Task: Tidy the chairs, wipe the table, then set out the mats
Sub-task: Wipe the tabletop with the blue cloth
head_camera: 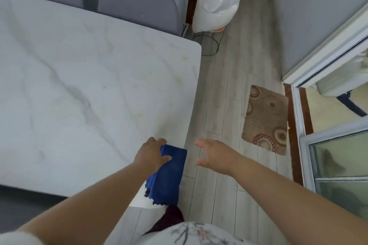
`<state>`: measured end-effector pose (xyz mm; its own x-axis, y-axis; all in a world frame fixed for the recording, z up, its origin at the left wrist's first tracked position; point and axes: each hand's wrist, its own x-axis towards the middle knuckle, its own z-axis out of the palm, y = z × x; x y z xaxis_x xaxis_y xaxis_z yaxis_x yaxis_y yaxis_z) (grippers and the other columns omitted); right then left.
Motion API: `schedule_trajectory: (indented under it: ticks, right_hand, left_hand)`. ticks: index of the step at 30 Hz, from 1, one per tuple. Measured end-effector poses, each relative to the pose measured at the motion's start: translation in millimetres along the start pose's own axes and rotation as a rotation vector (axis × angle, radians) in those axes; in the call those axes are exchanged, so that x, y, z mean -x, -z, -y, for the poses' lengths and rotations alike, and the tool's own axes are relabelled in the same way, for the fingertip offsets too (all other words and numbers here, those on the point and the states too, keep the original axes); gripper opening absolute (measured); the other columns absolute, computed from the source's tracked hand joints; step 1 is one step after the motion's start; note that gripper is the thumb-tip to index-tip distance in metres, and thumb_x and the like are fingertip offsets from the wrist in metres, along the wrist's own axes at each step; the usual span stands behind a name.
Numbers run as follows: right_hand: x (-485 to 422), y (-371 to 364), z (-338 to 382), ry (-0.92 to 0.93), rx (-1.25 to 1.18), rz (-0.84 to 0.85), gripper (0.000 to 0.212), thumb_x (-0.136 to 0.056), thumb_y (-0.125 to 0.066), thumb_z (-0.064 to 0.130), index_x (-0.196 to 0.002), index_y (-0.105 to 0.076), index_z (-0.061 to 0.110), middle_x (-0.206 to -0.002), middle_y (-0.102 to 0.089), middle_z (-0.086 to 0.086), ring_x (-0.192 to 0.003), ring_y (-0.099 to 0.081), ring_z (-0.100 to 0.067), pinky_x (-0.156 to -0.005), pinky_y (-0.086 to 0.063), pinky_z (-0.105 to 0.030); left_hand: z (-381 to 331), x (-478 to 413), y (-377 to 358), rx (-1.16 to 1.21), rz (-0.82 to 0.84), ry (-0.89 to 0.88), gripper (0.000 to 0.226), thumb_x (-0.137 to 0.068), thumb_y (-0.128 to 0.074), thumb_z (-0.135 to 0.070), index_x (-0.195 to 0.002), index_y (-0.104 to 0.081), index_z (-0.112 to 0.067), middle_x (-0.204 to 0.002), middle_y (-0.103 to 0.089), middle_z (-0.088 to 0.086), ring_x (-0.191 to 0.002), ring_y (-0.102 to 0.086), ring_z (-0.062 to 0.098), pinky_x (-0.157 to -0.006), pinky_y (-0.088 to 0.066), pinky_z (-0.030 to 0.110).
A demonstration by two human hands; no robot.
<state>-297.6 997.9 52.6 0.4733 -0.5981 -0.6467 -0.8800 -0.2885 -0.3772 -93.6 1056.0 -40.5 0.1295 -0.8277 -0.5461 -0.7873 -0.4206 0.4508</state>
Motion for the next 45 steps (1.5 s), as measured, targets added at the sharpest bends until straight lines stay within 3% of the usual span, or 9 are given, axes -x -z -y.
schedule_trajectory:
  ticks: [4,7,12,18,22,26,32,39,45]
  right_hand:
    - [-50,18,-6,0.082,0.024,0.051,0.068,-0.090,-0.062,0.038,-0.148,-0.032,0.020,-0.150,-0.039,0.000,-0.137,-0.038,-0.020,-0.109,-0.033,-0.032]
    - [-76,21,2,0.165,0.074,0.135,0.070,-0.087,-0.065,0.025,-0.148,-0.032,0.021,-0.153,-0.035,0.001,-0.139,-0.034,-0.019,-0.112,-0.031,-0.031]
    - [-112,19,36,0.407,0.247,0.378,0.056,-0.075,-0.063,-0.001,-0.129,-0.052,0.011,-0.130,-0.051,-0.007,-0.120,-0.049,-0.026,-0.102,-0.043,-0.042]
    - [-138,14,50,0.565,0.578,0.569,0.052,-0.078,-0.074,0.015,-0.126,-0.054,0.015,-0.119,-0.059,-0.006,-0.105,-0.059,-0.025,-0.086,-0.048,-0.032]
    - [-139,22,59,0.780,0.706,0.509,0.016,-0.081,-0.066,0.022,-0.093,-0.058,0.016,-0.097,-0.060,-0.002,-0.091,-0.058,-0.023,-0.070,-0.041,-0.028]
    - [-133,35,66,0.788,0.551,0.654,0.007,-0.083,-0.061,0.017,-0.086,-0.057,0.021,-0.081,-0.058,0.003,-0.076,-0.053,-0.016,-0.063,-0.040,-0.028]
    - [-131,25,66,0.748,0.591,0.803,0.019,-0.084,-0.063,0.021,-0.103,-0.068,0.018,-0.091,-0.067,0.002,-0.079,-0.059,-0.012,-0.067,-0.047,-0.025]
    - [-163,-20,82,0.863,0.790,0.449,0.016,-0.083,-0.062,0.029,-0.073,-0.054,0.019,-0.070,-0.050,0.003,-0.067,-0.046,-0.018,-0.059,-0.036,-0.029]
    - [-172,-52,74,1.172,0.972,-0.064,0.034,-0.086,-0.064,0.035,-0.117,-0.057,0.022,-0.115,-0.054,0.000,-0.107,-0.048,-0.024,-0.093,-0.026,-0.036]
  left_hand:
    - [-4,-11,1,0.015,-0.064,-0.008,0.012,-0.084,-0.063,-0.029,-0.094,-0.058,-0.027,-0.101,-0.048,-0.003,-0.090,-0.052,0.017,-0.079,-0.048,0.029]
    - [-6,-6,4,0.189,-0.004,-0.015,0.010,-0.083,-0.059,-0.021,-0.084,-0.051,-0.028,-0.095,-0.056,-0.006,-0.085,-0.054,0.017,-0.073,-0.043,0.023]
    - [-13,19,6,0.492,-0.037,0.081,0.009,-0.091,-0.050,-0.016,-0.092,-0.050,-0.025,-0.081,-0.060,-0.008,-0.072,-0.052,0.010,-0.069,-0.041,0.019]
    - [-26,57,-3,0.807,-0.463,0.278,0.021,-0.094,-0.052,-0.013,-0.082,-0.046,-0.028,-0.062,-0.051,-0.016,-0.057,-0.043,0.002,-0.062,-0.037,0.016]
    - [-40,85,-26,0.869,-0.783,0.502,0.012,-0.096,-0.050,-0.017,-0.089,-0.045,-0.025,-0.069,-0.050,-0.005,-0.064,-0.044,0.015,-0.066,-0.040,0.032]
    - [-64,102,-51,0.922,-0.939,0.735,0.002,-0.099,-0.044,-0.025,-0.097,-0.043,-0.025,-0.080,-0.058,0.008,-0.074,-0.055,0.029,-0.066,-0.044,0.037]
    - [-83,117,-91,0.948,-0.939,0.892,0.007,-0.100,-0.040,-0.028,-0.100,-0.041,-0.021,-0.080,-0.061,0.006,-0.073,-0.057,0.023,-0.066,-0.043,0.036]
    - [-30,101,-108,0.888,-0.839,1.029,0.007,-0.097,-0.047,-0.028,-0.096,-0.043,-0.021,-0.083,-0.056,0.005,-0.072,-0.050,0.023,-0.063,-0.038,0.032]
    - [12,88,-113,0.868,-0.905,1.110,0.018,-0.086,-0.065,-0.033,-0.097,-0.055,-0.024,-0.104,-0.045,-0.001,-0.086,-0.053,0.021,-0.074,-0.042,0.031]
